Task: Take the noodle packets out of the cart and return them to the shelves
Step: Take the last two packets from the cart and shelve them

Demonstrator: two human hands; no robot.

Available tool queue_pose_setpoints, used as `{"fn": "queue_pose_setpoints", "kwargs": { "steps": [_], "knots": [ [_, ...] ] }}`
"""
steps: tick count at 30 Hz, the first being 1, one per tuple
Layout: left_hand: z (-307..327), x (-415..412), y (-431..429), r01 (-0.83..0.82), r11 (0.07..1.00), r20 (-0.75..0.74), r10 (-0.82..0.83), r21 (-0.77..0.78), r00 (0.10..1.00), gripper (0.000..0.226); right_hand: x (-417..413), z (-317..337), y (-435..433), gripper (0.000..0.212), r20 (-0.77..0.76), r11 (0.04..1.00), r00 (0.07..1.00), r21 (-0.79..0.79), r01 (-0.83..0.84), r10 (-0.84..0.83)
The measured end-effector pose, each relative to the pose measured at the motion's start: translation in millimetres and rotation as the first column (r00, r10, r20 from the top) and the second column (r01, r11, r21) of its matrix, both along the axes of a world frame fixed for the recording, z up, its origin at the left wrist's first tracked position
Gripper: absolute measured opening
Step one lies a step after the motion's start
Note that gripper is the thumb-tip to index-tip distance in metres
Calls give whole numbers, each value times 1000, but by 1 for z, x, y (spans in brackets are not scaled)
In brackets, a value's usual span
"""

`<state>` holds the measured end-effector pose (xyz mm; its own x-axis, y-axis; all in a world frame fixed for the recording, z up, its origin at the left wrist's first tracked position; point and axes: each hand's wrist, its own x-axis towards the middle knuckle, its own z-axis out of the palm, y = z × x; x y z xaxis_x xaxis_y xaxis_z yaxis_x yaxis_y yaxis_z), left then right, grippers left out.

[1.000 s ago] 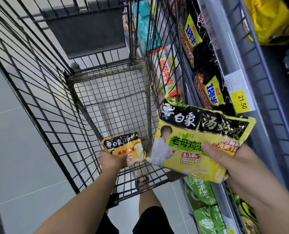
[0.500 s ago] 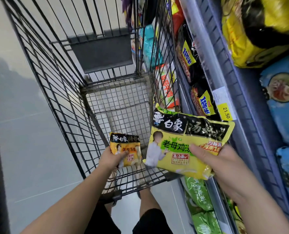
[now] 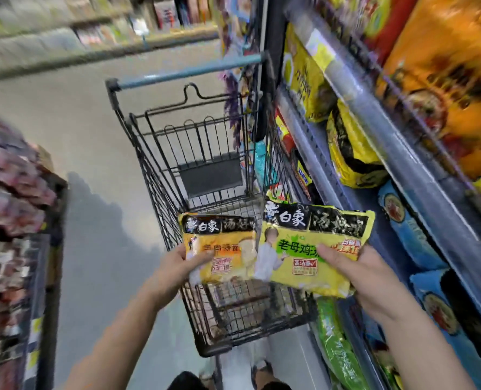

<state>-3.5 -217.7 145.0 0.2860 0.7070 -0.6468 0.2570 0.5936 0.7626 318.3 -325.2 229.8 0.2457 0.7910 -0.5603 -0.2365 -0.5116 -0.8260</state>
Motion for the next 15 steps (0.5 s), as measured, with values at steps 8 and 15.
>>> {"fn": "queue_pose_setpoints", "kwargs": {
  "steps": [8, 15],
  "knots": [
    [151, -18, 16, -72, 959, 156, 29, 275, 987, 97, -5, 78, 20, 85, 53, 982, 998, 185, -32, 23],
    [209, -30, 9, -187, 918, 294, 82, 350, 952, 101, -13, 115, 21, 100, 40, 938, 993, 324, -122, 115]
  ]
}}
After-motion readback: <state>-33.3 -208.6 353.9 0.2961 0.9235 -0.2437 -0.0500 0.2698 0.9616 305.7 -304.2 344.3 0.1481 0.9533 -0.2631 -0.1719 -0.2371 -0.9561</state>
